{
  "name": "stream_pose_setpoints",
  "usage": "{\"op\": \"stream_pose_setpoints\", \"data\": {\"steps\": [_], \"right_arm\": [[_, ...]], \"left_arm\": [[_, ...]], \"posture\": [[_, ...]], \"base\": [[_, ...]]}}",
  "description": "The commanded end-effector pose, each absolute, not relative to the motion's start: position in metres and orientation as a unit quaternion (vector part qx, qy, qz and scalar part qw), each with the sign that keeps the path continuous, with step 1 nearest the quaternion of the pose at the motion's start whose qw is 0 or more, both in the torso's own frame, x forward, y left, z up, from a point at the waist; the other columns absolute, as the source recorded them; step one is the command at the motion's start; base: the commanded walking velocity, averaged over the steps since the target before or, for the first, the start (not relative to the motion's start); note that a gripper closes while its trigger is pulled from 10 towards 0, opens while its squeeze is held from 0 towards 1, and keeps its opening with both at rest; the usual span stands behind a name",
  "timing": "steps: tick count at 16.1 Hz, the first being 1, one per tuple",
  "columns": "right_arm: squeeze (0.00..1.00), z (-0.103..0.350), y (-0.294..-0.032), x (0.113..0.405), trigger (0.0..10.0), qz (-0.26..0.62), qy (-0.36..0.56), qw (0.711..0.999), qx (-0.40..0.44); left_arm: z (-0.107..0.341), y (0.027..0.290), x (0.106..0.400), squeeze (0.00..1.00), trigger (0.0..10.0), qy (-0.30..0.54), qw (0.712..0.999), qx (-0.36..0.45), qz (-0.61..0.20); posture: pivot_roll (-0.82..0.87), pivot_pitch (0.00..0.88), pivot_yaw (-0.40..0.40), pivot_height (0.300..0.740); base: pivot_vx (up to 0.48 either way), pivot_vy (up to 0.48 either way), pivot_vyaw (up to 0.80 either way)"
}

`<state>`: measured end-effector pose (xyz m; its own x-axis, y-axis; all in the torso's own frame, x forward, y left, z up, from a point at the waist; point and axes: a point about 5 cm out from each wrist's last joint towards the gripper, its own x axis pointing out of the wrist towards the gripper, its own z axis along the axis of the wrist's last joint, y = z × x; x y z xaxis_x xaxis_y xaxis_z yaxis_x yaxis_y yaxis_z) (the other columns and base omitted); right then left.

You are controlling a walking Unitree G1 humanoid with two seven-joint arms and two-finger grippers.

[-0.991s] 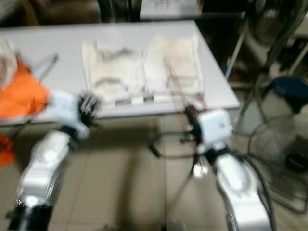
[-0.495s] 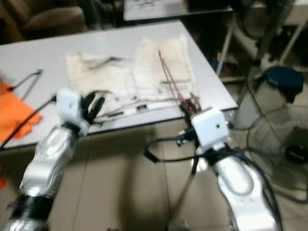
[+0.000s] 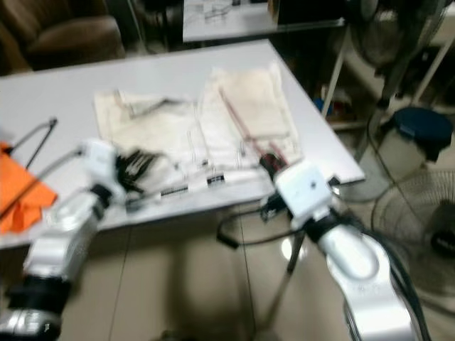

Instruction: Hang hanger

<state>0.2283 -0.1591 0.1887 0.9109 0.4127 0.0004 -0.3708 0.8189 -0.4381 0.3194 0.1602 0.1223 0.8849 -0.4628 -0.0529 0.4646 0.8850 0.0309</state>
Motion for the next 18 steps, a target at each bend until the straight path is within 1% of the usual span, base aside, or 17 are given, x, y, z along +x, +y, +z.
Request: {"op": "stream_pose_setpoints", "data": {"steps": [1,2,5,9,12,13,14,15,18], "right_arm": [[0.00,0.193,-0.155,0.232,10.0,0.226,-0.060,0.948,-0.216],[0.00,0.193,-0.153,0.236,10.0,0.238,-0.062,0.944,-0.219],[0.00,0.192,-0.146,0.243,10.0,0.273,-0.065,0.933,-0.224],[0.00,0.189,-0.142,0.245,10.0,0.291,-0.067,0.927,-0.225],[0.00,0.187,-0.141,0.244,10.0,0.299,-0.068,0.925,-0.222],[0.00,0.187,-0.141,0.244,10.0,0.301,-0.067,0.925,-0.223],[0.00,0.187,-0.141,0.243,10.0,0.302,-0.067,0.925,-0.223],[0.00,0.186,-0.141,0.243,10.0,0.303,-0.066,0.924,-0.224],[0.00,0.186,-0.141,0.241,10.0,0.303,-0.064,0.924,-0.226]], "left_arm": [[0.116,0.172,0.320,1.00,10.0,0.045,0.967,0.041,-0.249],[0.116,0.174,0.322,1.00,10.0,0.052,0.960,0.062,-0.270],[0.119,0.183,0.331,1.00,10.0,0.066,0.949,0.089,-0.294],[0.115,0.192,0.339,1.00,10.0,0.079,0.948,0.136,-0.278],[0.113,0.189,0.346,1.00,10.0,0.083,0.946,0.154,-0.274],[0.112,0.188,0.349,1.00,10.0,0.084,0.946,0.171,-0.264],[0.111,0.186,0.350,0.97,10.0,0.084,0.945,0.178,-0.263],[0.110,0.182,0.353,0.00,10.0,0.084,0.944,0.176,-0.267],[0.108,0.177,0.356,0.00,10.0,0.088,0.941,0.189,-0.266]], "posture": [[-0.17,0.005,0.058,0.740],[-0.17,0.000,0.058,0.740],[-0.15,0.000,0.074,0.740],[-0.13,0.000,0.078,0.740],[-0.13,0.000,0.077,0.740],[-0.13,0.000,0.073,0.740],[-0.13,0.000,0.073,0.740],[-0.14,0.000,0.072,0.740],[-0.15,0.000,0.065,0.740]], "base": [[0.000,0.000,0.00],[0.000,0.000,0.00],[0.000,0.000,0.00],[0.000,0.000,0.00],[0.000,0.000,0.00],[0.000,0.000,0.00],[0.000,0.000,0.00],[0.000,0.000,0.00],[0.000,0.000,0.00]]}}
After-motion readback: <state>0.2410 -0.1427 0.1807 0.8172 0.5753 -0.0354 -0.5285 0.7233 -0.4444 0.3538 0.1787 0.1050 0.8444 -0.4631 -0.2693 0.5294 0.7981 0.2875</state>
